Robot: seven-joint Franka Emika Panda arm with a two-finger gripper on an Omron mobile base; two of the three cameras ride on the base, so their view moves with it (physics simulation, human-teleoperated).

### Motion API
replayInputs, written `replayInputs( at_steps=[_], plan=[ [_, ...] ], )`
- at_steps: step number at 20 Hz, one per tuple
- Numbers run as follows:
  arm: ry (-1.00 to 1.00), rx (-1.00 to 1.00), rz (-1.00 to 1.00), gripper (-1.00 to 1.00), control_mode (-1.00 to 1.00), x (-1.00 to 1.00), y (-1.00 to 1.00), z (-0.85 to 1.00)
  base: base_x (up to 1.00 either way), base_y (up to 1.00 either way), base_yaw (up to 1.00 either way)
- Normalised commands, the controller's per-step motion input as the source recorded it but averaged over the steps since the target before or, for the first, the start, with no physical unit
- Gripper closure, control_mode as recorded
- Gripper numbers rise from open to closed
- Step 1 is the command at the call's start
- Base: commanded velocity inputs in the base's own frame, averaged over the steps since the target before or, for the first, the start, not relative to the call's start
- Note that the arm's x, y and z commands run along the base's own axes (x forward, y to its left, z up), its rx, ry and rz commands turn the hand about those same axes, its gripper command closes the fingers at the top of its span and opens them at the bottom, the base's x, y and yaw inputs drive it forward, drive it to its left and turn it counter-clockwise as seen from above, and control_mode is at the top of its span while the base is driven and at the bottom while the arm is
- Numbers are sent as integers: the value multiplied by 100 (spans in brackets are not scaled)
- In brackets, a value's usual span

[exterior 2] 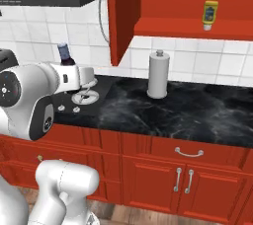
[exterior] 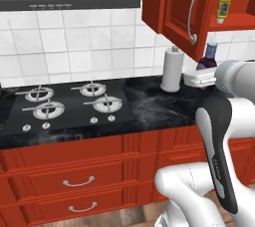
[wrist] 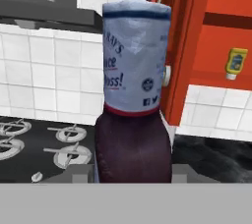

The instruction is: Take 2 condiments from the cabinet and move them on the counter near the stove.Make sure the condiments are lined up with each other, next to each other.

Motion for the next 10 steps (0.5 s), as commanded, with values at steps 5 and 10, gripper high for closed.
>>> replayInputs(
  at_steps=[5, 10],
  plan=[
    [0, 0, 0, 100, 100, 0, 0, 0, -46, 66, 0],
    [0, 0, 0, 100, 100, 0, 0, 0, -10, 75, 7]
  ],
)
